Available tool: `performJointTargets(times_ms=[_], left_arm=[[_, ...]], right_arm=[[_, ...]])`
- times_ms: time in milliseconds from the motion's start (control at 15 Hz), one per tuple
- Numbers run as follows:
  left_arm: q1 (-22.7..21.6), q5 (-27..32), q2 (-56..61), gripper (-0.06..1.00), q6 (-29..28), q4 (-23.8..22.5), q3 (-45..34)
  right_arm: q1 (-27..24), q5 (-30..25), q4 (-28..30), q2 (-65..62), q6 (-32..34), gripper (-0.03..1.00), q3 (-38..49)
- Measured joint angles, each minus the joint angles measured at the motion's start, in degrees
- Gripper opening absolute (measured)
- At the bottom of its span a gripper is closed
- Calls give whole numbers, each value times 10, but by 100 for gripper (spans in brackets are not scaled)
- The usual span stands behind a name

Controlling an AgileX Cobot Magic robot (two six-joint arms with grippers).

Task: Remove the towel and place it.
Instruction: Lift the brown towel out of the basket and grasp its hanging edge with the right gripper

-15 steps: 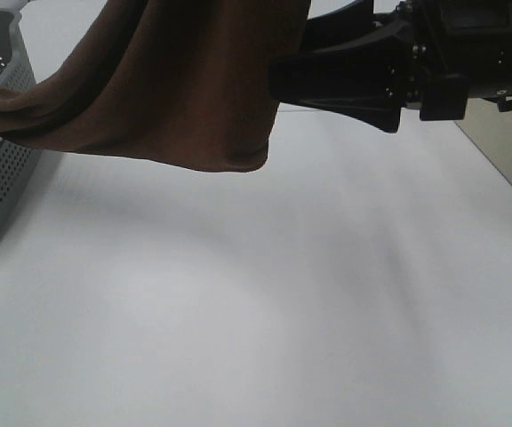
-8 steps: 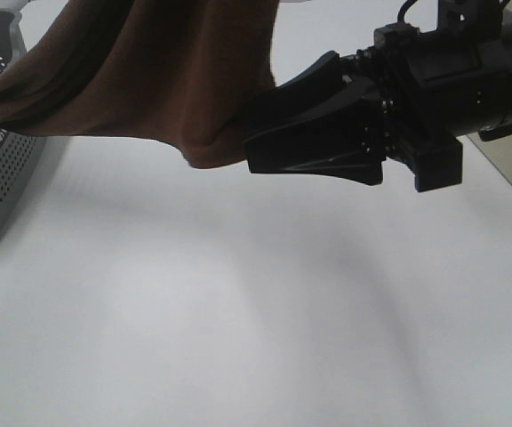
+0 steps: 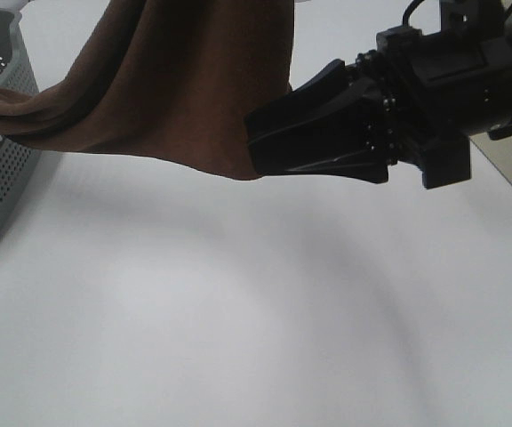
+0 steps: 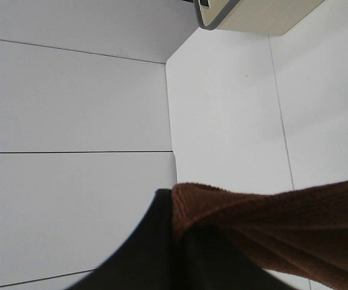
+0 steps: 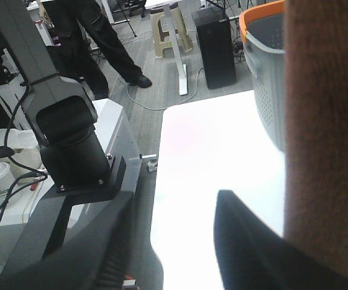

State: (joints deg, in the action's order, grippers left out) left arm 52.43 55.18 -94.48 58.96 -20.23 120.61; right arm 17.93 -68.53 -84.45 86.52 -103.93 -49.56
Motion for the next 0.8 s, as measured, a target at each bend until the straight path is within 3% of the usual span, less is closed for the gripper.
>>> performJointTargets(times_ms=[133, 400, 600, 733, 800], left_arm=[[0, 3, 0, 0, 0, 0, 0], [0, 3, 0, 0, 0, 0, 0], [0, 10, 0, 0, 0, 0, 0], [0, 22, 0, 0, 0, 0, 0], [0, 22, 0, 0, 0, 1, 0]], right_arm=[[0, 41, 11, -48, 29, 47, 0], [0, 233, 64, -96, 117, 79, 0], [0, 310, 75, -83, 117, 83, 0], [0, 311, 71, -69, 93, 84, -5], [0, 245, 35, -33, 51, 84, -29]])
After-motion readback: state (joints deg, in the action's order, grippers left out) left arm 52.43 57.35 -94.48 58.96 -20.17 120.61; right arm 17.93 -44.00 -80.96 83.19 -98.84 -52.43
